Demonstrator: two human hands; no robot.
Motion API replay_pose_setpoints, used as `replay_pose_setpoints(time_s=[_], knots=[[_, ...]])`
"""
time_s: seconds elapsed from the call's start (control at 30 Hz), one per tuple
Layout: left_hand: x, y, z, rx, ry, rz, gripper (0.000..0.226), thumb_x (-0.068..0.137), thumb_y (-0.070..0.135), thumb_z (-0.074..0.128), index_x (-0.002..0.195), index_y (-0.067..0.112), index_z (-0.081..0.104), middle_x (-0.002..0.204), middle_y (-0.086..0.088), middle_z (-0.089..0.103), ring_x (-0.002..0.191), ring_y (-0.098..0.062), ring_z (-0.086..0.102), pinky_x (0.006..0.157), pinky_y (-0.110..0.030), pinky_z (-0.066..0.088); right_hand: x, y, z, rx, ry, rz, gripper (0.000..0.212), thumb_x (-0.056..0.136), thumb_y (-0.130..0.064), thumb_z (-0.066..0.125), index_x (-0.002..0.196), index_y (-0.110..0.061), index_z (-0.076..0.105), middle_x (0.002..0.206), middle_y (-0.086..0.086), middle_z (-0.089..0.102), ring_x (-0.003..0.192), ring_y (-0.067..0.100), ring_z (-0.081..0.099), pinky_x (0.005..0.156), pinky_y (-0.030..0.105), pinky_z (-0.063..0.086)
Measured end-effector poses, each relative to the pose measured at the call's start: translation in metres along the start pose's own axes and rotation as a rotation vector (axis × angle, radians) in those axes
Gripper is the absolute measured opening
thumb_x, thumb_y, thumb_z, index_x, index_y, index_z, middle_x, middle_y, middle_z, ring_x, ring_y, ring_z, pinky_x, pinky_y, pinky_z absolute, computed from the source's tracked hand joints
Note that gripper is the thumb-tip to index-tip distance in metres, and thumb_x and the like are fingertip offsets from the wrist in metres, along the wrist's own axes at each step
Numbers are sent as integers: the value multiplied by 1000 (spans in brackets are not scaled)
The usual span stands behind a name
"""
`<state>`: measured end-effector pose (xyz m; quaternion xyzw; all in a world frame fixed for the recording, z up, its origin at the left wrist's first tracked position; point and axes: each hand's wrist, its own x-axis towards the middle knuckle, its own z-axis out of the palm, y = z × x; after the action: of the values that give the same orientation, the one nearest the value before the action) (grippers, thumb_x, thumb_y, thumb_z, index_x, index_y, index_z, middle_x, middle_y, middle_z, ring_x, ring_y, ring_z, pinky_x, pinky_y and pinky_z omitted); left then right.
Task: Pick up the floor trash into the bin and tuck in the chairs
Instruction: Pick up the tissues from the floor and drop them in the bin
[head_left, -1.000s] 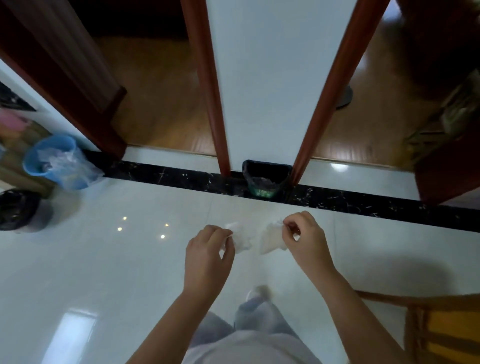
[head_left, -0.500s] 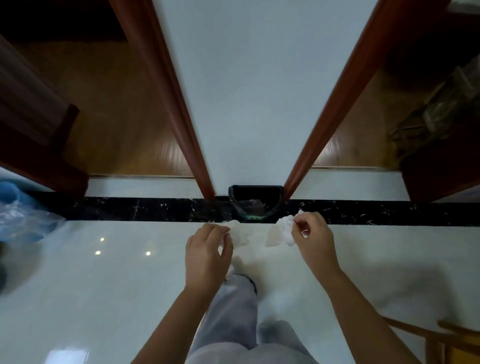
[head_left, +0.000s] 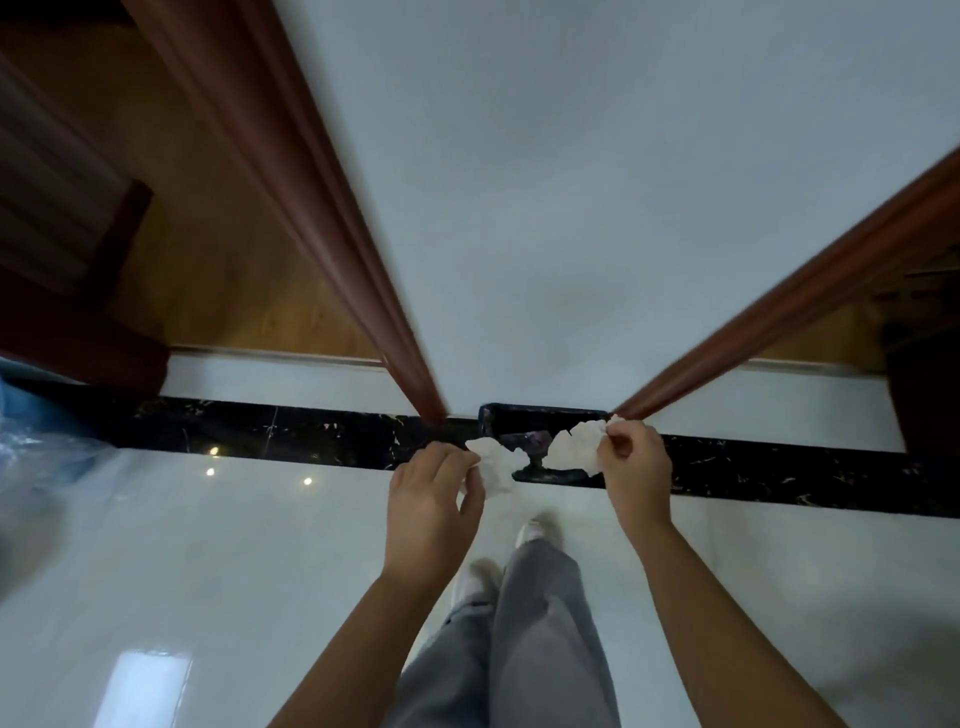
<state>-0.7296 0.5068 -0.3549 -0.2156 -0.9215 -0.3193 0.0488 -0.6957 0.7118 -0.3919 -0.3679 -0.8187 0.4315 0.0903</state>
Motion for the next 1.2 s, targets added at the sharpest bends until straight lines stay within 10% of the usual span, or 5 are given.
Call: replay_pose_setpoints(time_s=[0.53, 1.2], knots=[[19, -54, 79, 87, -4, -24, 23, 82, 19, 50, 81, 6, 68, 79, -7, 66, 69, -19, 61, 64, -28, 49, 80, 83, 88, -73, -109, 142, 15, 84, -1, 54, 99, 1, 59, 103, 18, 58, 86, 22, 53, 76, 27, 39], [20, -42, 153, -40, -183, -25, 27, 85, 20, 45, 85, 5, 67, 80, -8, 63, 69, -24, 59, 60, -43, 52, 52, 112, 12, -303, -121, -62, 32, 86, -12, 58, 117, -6, 58, 121, 9, 58, 115, 22, 50, 89, 23, 34]])
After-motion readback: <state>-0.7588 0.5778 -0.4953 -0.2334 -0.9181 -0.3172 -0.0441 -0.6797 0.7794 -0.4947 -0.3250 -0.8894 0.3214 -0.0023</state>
